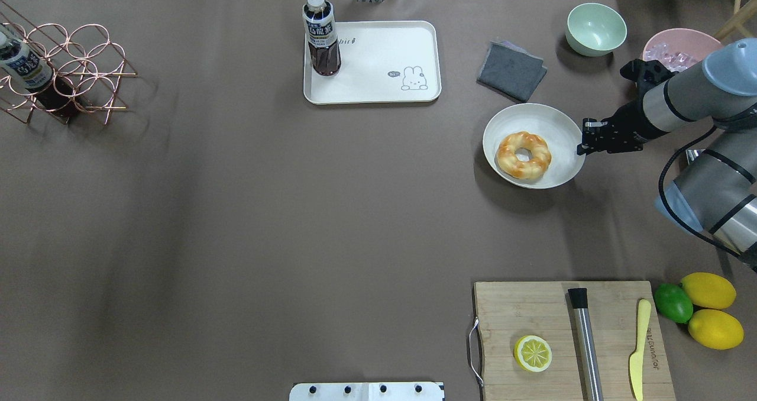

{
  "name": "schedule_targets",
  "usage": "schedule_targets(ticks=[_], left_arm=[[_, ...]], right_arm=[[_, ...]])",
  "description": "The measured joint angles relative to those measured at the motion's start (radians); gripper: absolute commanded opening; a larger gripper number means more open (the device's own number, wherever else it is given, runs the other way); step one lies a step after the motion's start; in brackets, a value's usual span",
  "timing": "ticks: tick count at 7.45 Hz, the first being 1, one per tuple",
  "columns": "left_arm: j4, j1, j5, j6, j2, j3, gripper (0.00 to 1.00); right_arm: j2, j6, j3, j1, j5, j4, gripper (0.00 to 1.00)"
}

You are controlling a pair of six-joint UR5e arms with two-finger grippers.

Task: Place donut on tray

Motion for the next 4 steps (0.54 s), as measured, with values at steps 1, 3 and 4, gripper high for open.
schedule_targets(ticks=[1, 3, 4], left_arm=[[0.000, 0.001, 0.000, 0.000, 0.000, 0.000, 0.98], [0.000, 0.001, 0.000, 0.000, 0.000, 0.002, 0.98], [0.001, 0.001, 0.000, 0.001, 0.000, 0.003, 0.98]], right_arm=[[0.016, 0.036, 0.000, 0.006, 0.020, 0.025, 0.00], [0.069, 0.076, -0.005, 0.009, 0.034, 0.040, 0.00], [0.117, 0.102, -0.018, 0.010, 0.033, 0.038, 0.00]])
